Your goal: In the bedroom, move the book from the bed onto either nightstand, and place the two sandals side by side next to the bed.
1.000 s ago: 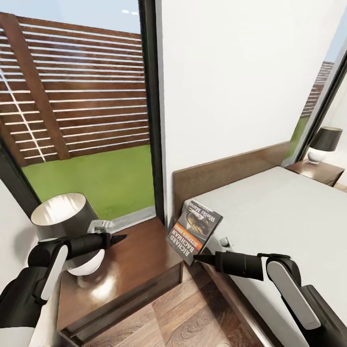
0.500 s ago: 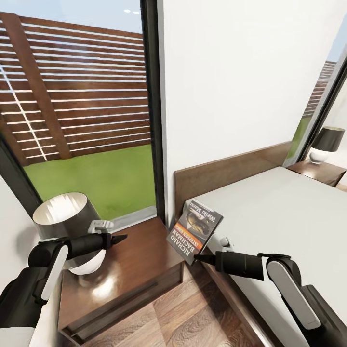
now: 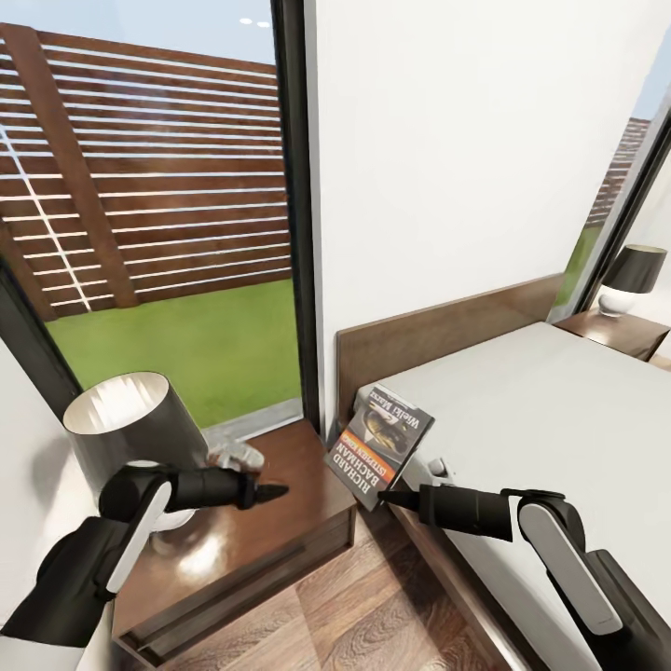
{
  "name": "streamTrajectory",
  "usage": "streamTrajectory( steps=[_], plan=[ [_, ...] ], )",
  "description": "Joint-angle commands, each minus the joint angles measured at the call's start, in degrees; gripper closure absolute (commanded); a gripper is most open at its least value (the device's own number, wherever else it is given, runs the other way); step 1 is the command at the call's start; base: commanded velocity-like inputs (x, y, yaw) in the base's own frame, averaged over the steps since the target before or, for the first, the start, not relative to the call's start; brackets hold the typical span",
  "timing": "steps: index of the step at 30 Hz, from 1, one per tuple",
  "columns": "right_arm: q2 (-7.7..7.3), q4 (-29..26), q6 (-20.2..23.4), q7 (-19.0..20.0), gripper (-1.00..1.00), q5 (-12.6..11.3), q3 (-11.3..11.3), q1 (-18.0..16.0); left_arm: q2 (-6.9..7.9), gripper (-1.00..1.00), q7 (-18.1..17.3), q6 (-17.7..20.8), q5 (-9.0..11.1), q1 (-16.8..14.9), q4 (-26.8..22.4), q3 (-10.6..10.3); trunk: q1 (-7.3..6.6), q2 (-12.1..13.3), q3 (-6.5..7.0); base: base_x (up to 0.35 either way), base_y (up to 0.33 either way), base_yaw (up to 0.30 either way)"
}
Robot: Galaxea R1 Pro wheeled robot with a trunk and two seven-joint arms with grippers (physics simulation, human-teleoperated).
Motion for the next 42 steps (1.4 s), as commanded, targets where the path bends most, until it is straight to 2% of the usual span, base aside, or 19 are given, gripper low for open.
streamTrajectory(
  steps=[1,2,5,10,11,13,14,15,16,17,18,21,22,28,31,34,42],
  plan=[
    [-0.03,0.00,0.09,0.58,1.00,0.46,0.02,-0.05,0.10,-1.00,-0.52,1.00,0.32,-0.01,-0.26,-1.79,0.00,-0.04,-0.06,0.000,0.000,0.000],
    [-0.01,0.01,0.10,0.58,1.00,0.47,0.03,-0.08,0.20,-1.00,-1.58,1.90,0.33,0.07,-0.62,-4.98,0.00,-0.04,-0.06,0.000,0.000,0.000],
    [0.01,0.01,0.10,0.58,1.00,0.47,0.06,-0.06,0.22,-1.00,-2.37,2.66,0.13,0.20,-0.86,-9.76,0.00,-0.04,-0.06,0.000,0.000,0.000],
    [0.04,0.01,0.11,0.53,1.00,0.48,0.08,-0.07,0.35,-1.00,-2.80,2.89,-0.21,0.67,-0.77,-19.22,0.00,-0.04,-0.06,0.000,0.000,0.000],
    [0.04,0.01,0.11,0.53,1.00,0.48,0.08,-0.07,0.35,-1.00,-2.80,2.89,-0.21,0.67,-0.77,-19.22,0.00,-0.04,-0.06,0.000,0.000,0.000],
    [0.09,0.05,0.11,0.42,1.00,0.48,0.13,-0.09,0.43,-1.00,-2.89,2.85,-0.33,0.83,-0.45,-22.46,0.00,-0.04,-0.06,0.000,0.000,0.000],
    [0.15,0.21,0.11,0.32,1.00,0.48,0.19,-0.10,0.48,-1.00,-2.95,2.83,-0.40,0.99,-0.03,-25.10,0.00,-0.04,-0.06,0.000,0.000,0.000],
    [0.15,0.21,0.11,0.32,1.00,0.48,0.19,-0.10,0.48,-1.00,-2.95,2.83,-0.40,0.99,-0.03,-25.10,0.00,-0.04,-0.06,0.000,0.000,0.000],
    [0.20,0.46,0.11,0.23,1.00,0.48,0.25,-0.11,0.51,-1.00,-2.99,2.81,-0.44,1.49,0.26,-27.69,0.00,-0.04,-0.06,0.000,0.000,0.000],
    [0.24,0.62,0.11,0.19,1.00,0.48,0.29,-0.13,0.52,-1.00,-2.97,2.79,-0.46,1.89,0.38,-28.98,0.00,-0.04,-0.06,0.000,0.000,0.000],
    [0.24,0.62,0.11,0.19,1.00,0.48,0.29,-0.13,0.52,-1.00,-2.97,2.79,-0.46,1.89,0.38,-28.98,0.00,-0.04,-0.06,0.000,0.000,0.000],
    [0.31,1.08,0.11,0.10,1.00,0.48,0.36,-0.15,0.58,-1.00,-2.80,2.75,-0.89,3.03,0.78,-32.31,0.00,-0.04,-0.06,0.000,0.000,0.000],
    [0.34,1.27,0.11,0.05,1.00,0.48,0.39,-0.14,0.58,-1.00,-2.31,2.73,-2.13,3.53,1.26,-33.77,0.00,-0.04,-0.06,0.000,0.000,0.000],
    [0.37,1.51,0.11,0.00,1.00,0.50,0.42,-0.19,0.18,-1.00,0.79,2.72,-8.77,4.72,4.36,-35.75,0.00,-0.04,-0.06,0.000,0.000,0.000],
    [0.38,1.55,0.11,-0.02,1.00,0.53,0.43,-0.20,0.01,-1.00,2.28,2.76,-10.87,5.38,6.16,-36.02,0.00,-0.04,-0.06,0.000,0.000,0.000],
    [0.38,1.58,0.09,-0.03,1.00,0.55,0.43,-0.19,-0.10,-1.00,3.71,2.75,-11.82,5.77,8.56,-35.92,0.00,-0.04,-0.06,0.000,0.000,0.000],
    [0.38,1.59,0.04,-0.01,1.00,0.56,0.69,-0.15,-0.15,-1.00,4.98,2.68,-12.25,6.04,11.91,-35.73,0.00,-0.04,-0.06,0.000,0.000,0.000]
  ],
)
